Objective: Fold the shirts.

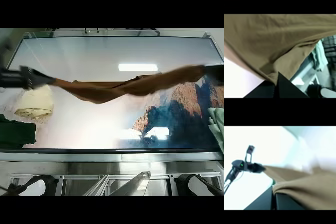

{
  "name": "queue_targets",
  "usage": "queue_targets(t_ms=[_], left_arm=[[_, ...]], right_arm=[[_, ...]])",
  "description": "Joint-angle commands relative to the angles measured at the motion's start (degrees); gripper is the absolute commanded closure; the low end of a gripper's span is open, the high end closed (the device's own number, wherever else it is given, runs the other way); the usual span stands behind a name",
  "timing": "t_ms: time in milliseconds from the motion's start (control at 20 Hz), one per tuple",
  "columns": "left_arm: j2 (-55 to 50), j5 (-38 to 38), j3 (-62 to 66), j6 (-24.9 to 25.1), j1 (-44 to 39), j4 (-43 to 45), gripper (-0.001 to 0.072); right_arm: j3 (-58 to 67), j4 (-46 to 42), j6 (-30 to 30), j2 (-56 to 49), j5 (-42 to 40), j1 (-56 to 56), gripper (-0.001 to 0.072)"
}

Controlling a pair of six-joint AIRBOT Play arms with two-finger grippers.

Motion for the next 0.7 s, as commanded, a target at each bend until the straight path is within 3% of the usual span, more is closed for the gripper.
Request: queue_targets(t_ms=[0,300,450,650], left_arm=[[11.7,-2.6,14.8,-1.4,4.5,-4.7,0.0690],[21.6,-3.7,34.7,-1.6,21.4,-4.4,0.0689],[18.1,-0.9,36.2,-3.4,19.8,-3.9,0.0689],[9.6,6.0,26.4,-4.2,13.1,-3.5,0.0690]], right_arm=[[13.8,13.1,-1.3,10.5,-5.1,-3.8,0.0692],[23.9,11.6,-2.3,20.0,-19.2,-18.8,0.0693],[24.5,6.1,-2.2,18.6,-22.0,-19.3,0.0692],[24.5,-6.6,1.7,11.0,-15.8,-14.7,0.0692]])
